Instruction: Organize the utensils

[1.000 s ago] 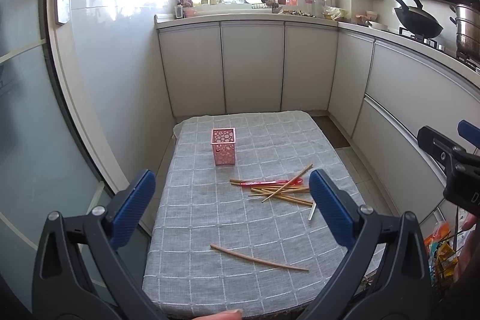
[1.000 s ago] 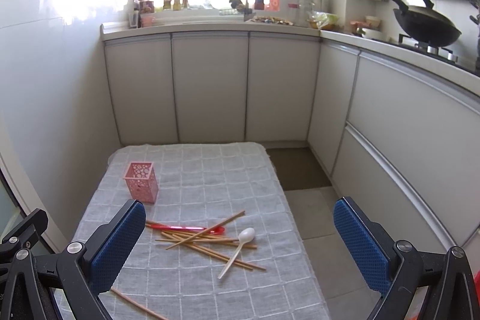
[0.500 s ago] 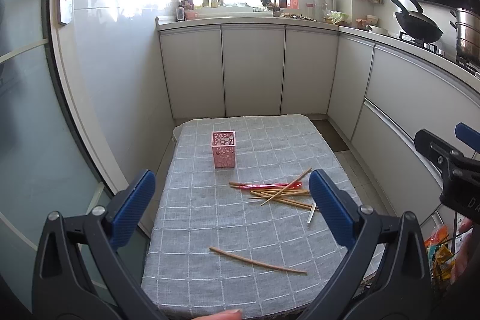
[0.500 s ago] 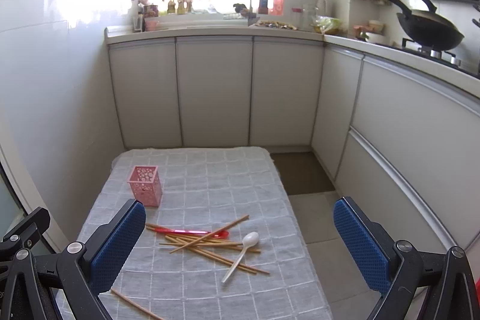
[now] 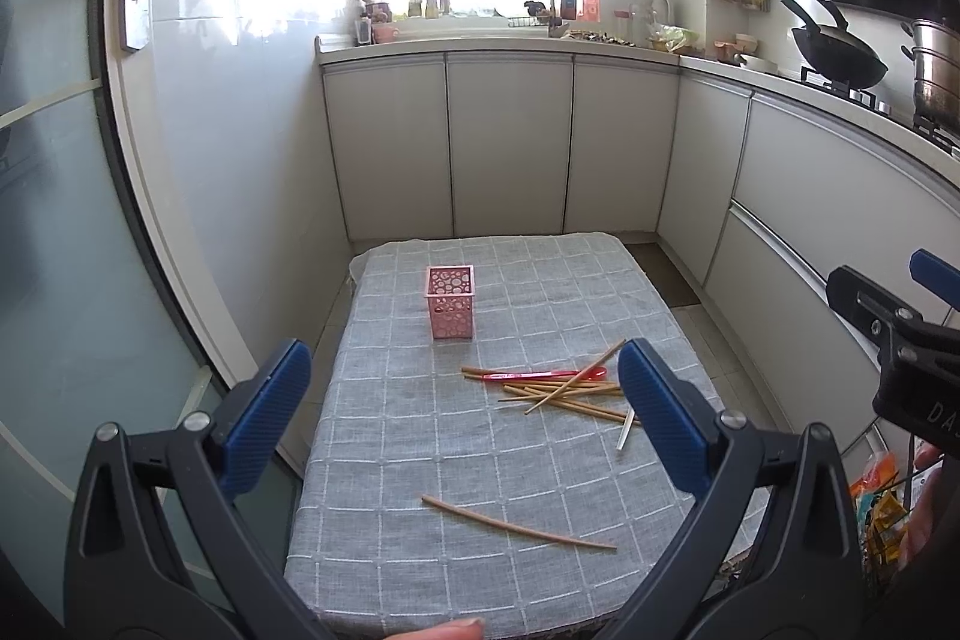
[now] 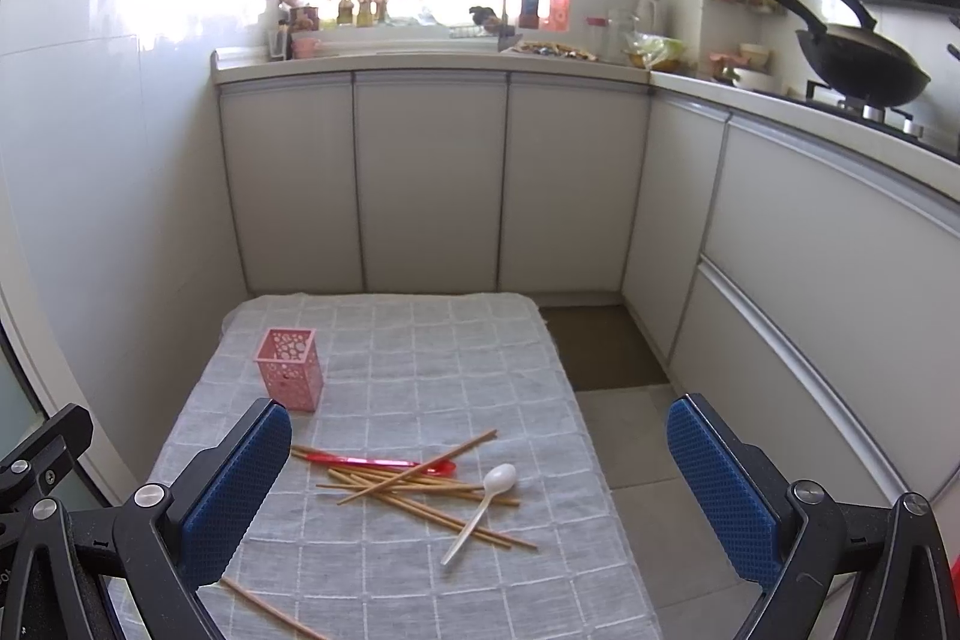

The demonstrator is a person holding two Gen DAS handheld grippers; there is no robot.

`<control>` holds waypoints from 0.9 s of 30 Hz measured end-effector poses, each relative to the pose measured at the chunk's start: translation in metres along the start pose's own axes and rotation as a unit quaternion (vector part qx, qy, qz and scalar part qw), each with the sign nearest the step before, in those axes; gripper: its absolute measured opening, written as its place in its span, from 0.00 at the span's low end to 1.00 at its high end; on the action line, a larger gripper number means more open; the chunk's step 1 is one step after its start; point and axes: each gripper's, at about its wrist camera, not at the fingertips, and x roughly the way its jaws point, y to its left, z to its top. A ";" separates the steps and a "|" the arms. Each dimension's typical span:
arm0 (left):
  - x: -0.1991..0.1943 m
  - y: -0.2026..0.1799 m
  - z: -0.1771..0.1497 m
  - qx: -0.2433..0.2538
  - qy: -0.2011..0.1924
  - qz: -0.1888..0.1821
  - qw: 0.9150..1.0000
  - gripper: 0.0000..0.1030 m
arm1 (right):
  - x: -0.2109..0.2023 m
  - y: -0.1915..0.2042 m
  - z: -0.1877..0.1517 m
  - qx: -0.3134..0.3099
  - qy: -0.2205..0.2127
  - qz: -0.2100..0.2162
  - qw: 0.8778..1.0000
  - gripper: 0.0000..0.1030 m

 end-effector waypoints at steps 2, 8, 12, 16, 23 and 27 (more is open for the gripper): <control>0.000 0.000 0.000 0.000 0.000 0.000 1.000 0.99 | 0.000 0.000 0.000 0.000 0.000 0.000 1.000 1.00; 0.000 0.000 0.000 0.000 -0.001 0.000 1.000 0.99 | 0.000 0.000 0.000 0.000 0.000 0.000 1.000 1.00; -0.001 0.001 0.000 -0.001 -0.002 0.000 1.000 0.99 | 0.000 0.001 0.000 0.000 -0.001 -0.001 1.000 1.00; 0.000 0.001 0.000 -0.001 -0.002 0.000 1.000 0.99 | 0.000 0.001 -0.001 -0.001 0.000 -0.001 1.000 1.00; 0.000 0.002 0.000 -0.001 -0.002 0.001 1.000 0.99 | 0.000 0.001 -0.001 -0.001 0.000 -0.001 1.000 1.00; 0.001 0.003 0.001 -0.002 -0.001 0.003 1.000 0.99 | 0.001 -0.002 -0.001 -0.001 0.002 -0.002 1.000 1.00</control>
